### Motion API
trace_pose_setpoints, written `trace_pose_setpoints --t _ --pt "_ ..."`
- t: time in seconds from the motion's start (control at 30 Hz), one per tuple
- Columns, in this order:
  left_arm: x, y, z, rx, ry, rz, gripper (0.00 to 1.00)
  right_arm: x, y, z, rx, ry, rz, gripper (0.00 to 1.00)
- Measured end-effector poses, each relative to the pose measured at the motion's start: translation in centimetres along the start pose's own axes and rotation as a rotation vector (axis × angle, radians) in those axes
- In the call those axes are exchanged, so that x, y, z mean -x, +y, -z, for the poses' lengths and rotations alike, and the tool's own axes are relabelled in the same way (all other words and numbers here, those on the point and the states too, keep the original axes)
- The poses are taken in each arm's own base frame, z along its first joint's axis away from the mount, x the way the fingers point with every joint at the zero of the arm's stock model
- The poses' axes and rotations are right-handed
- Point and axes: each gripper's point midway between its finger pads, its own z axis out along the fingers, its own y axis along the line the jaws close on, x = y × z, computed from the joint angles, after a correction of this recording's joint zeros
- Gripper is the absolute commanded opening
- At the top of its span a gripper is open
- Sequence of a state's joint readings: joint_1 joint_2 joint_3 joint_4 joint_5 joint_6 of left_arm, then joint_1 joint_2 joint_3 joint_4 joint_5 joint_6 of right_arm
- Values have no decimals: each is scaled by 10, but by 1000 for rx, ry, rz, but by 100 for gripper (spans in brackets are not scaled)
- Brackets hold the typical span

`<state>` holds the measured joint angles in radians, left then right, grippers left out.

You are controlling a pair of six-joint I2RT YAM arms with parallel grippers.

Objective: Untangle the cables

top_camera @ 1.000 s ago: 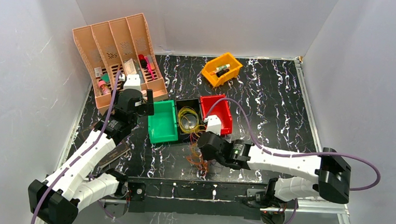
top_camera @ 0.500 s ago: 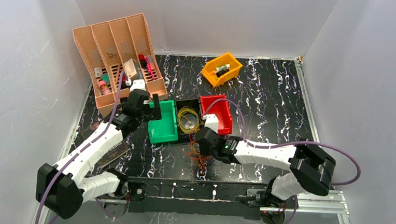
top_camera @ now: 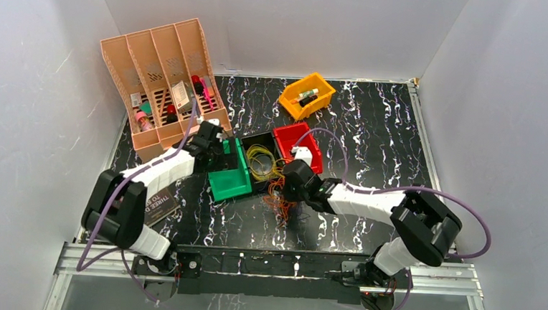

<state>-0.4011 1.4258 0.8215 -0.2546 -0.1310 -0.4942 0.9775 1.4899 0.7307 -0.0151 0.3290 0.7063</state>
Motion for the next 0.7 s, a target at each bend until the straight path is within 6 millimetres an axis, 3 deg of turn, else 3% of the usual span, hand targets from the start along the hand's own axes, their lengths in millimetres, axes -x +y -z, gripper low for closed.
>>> trace_pose_setpoints --t 0.27,0.43,0.6,0.7 --pt "34 -31 -33 -74 -17 -23 98 34 -6 -20 6 -36 16 5" --pt "57 -42 -42 -96 -43 -44 98 37 0 -23 32 -38 36 5" --pt "80 -39 -39 -88 -85 -40 98 39 0 -18 34 -38 49 5" --pt "90 -29 -34 -71 -103 -27 98 45 4 1 55 -61 55 5"
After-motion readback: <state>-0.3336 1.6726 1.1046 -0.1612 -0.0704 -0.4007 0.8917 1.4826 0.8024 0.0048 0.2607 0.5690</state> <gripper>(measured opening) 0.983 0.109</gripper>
